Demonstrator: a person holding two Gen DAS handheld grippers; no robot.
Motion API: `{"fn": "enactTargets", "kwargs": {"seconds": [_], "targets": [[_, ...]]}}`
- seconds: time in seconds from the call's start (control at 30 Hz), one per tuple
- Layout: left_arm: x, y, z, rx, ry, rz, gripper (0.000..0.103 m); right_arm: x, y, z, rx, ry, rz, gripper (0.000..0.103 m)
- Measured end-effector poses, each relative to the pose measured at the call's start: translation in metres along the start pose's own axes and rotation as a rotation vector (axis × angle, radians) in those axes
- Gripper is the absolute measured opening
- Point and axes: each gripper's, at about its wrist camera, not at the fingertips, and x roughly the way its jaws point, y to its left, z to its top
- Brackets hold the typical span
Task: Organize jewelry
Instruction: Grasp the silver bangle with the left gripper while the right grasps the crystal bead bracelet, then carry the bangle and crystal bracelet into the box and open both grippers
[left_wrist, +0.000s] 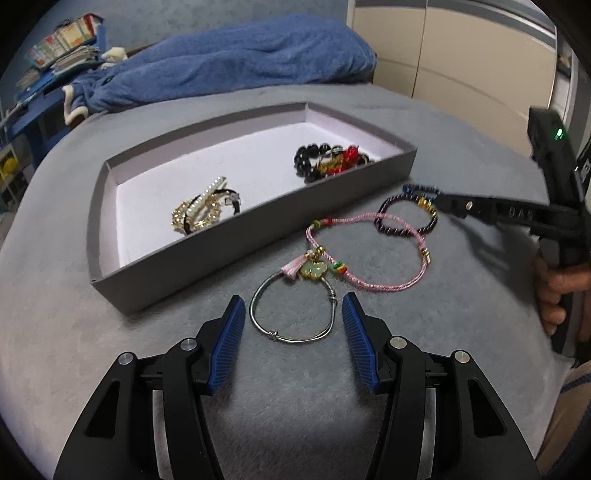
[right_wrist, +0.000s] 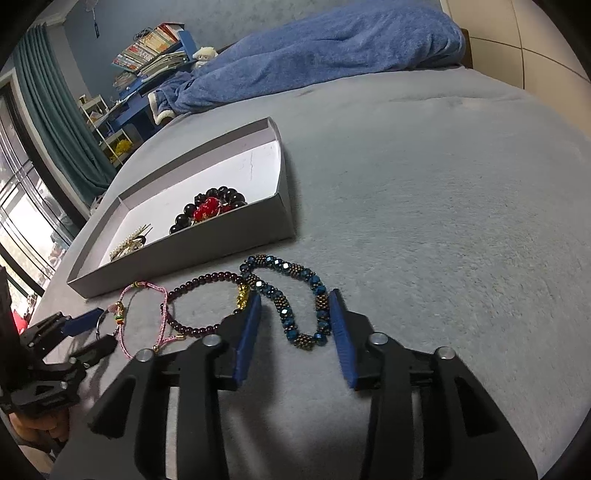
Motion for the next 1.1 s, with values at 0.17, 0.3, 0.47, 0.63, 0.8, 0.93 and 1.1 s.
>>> {"fn": "enactTargets", "kwargs": {"seconds": [0.17, 0.3, 0.47, 0.63, 0.8, 0.93, 1.1], "targets": [[-0.002, 0.001, -0.001, 0.005, -0.008, 0.002, 0.048, -0.006, 0.002, -0.002, -0.009, -0.023, 0.017, 0.012], [-0.011, 0.004, -0.002, -0.006, -0.044, -0.008, 0.048, -0.015, 0.007, -0.001, -0.028, -0.053, 0.035, 0.011], [-0.026, 0.01, -0.002, -0.038, -0.085, -0.015, 0.048, -0.025, 0.02, 0.001, -0.083, -0.074, 0.062, 0.007], [-0.039, 0.017, -0.001, -0.064, -0.116, -0.01, 0.048, -0.029, 0.026, 0.003, -0.087, -0.086, 0.088, 0.007], [-0.048, 0.022, 0.007, -0.073, -0.147, -0.004, 0.048, -0.042, 0.033, 0.014, -0.094, -0.122, 0.12, 0.007], [-0.053, 0.028, 0.019, -0.078, -0.172, 0.003, 0.048, -0.054, 0.041, 0.029, -0.11, -0.16, 0.143, 0.007], [-0.054, 0.036, 0.038, -0.095, -0.202, 0.01, 0.048, -0.065, 0.054, 0.05, -0.142, -0.196, 0.173, 0.007]]}}
